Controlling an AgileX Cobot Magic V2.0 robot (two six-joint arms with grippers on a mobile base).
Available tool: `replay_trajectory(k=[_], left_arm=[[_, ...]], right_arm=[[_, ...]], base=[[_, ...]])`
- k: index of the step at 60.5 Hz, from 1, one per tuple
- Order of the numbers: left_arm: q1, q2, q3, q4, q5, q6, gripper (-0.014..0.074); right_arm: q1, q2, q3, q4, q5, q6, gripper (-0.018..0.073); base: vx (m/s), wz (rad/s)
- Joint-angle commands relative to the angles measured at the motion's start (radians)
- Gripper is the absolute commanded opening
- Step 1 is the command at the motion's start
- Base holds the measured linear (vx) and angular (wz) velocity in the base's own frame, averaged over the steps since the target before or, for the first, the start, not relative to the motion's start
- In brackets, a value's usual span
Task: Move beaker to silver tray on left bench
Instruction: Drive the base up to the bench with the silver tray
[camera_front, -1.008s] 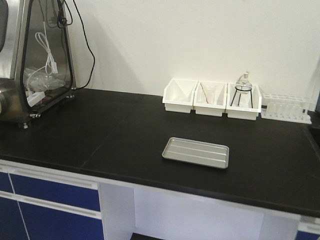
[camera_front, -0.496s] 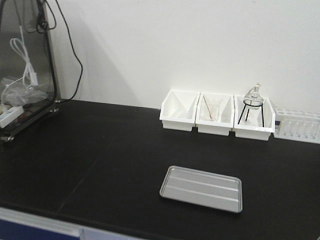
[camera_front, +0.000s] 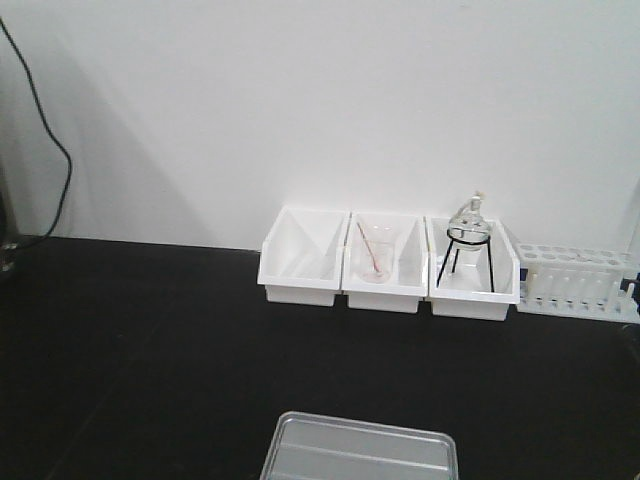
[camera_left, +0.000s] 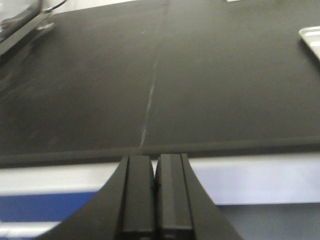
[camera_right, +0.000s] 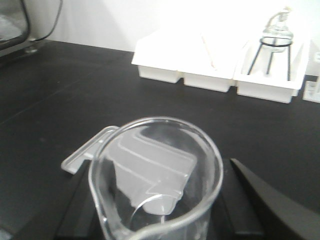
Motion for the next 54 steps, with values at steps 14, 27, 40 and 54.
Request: replay_trajectory(k=[14, 27, 40, 54], left_arm=[[-0.004, -0.008, 0.02, -0.002, -0.079, -0.002, 0.0001], [-0.004, -0.008, 0.02, -0.002, -0.079, -0.002, 0.0001], [-0.004, -0.008, 0.02, -0.002, -0.079, -0.002, 0.0001], [-0.004, -0.008, 0.02, -0.002, -0.079, -0.002, 0.0001]], right_arm=[[-0.002, 0.004, -0.029, -0.01, -0.08, -0.003, -0.0011], [-0.002, 0.004, -0.029, -0.01, -0.08, -0.003, -0.0011], [-0.002, 0.004, -0.029, -0.01, -0.08, -0.003, -0.0011], [-0.002, 0.004, -0.029, -0.01, -0.081, -0.003, -0.0011]], base=[[0.26, -0.32], [0.18, -0.28], [0.09, -0.14], [0.02, -0.03]])
